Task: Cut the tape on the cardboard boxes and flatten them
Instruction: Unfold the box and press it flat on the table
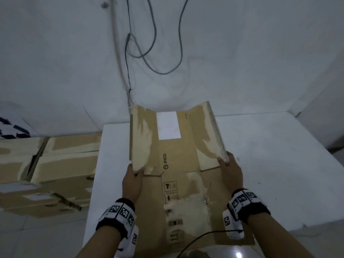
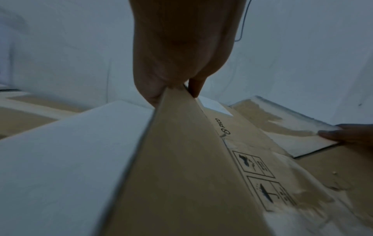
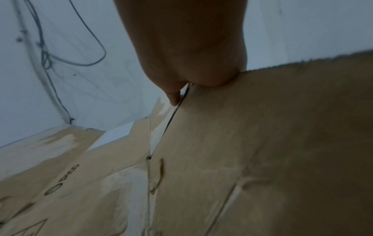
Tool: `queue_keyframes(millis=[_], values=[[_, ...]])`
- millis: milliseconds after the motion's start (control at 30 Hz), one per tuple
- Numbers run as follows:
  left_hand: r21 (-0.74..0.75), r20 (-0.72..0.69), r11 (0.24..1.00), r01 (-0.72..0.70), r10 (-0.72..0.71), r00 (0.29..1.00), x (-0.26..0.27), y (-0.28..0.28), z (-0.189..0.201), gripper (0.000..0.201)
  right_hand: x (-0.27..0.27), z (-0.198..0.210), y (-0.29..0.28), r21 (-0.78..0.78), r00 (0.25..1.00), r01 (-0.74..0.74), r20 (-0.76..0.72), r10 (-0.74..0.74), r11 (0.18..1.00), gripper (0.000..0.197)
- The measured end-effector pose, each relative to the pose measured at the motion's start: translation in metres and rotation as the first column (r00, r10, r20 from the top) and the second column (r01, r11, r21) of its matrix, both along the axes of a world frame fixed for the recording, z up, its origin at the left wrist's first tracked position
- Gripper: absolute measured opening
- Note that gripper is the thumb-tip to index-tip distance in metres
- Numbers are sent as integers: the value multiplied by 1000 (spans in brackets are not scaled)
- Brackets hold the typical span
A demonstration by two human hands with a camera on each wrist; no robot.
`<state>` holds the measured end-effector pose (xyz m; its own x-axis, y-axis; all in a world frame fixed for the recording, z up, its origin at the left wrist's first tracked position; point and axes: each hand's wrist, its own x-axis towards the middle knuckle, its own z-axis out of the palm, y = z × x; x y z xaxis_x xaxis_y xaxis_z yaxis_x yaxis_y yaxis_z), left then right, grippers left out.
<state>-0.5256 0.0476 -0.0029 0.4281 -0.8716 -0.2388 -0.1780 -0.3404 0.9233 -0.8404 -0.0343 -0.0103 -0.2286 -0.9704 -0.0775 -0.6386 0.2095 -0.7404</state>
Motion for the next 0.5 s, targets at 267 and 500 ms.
queue_keyframes(millis=[267,500], values=[[-107,-27,986,128,-131,991,-108,-80,25,27,-116,55,-40,-58,989,132,-56,-135,990,41],[-96,-97,984,152,-161,982,-251,-136,19,27,-264,56,-93,-16,974,164,-156,-164,986,45]])
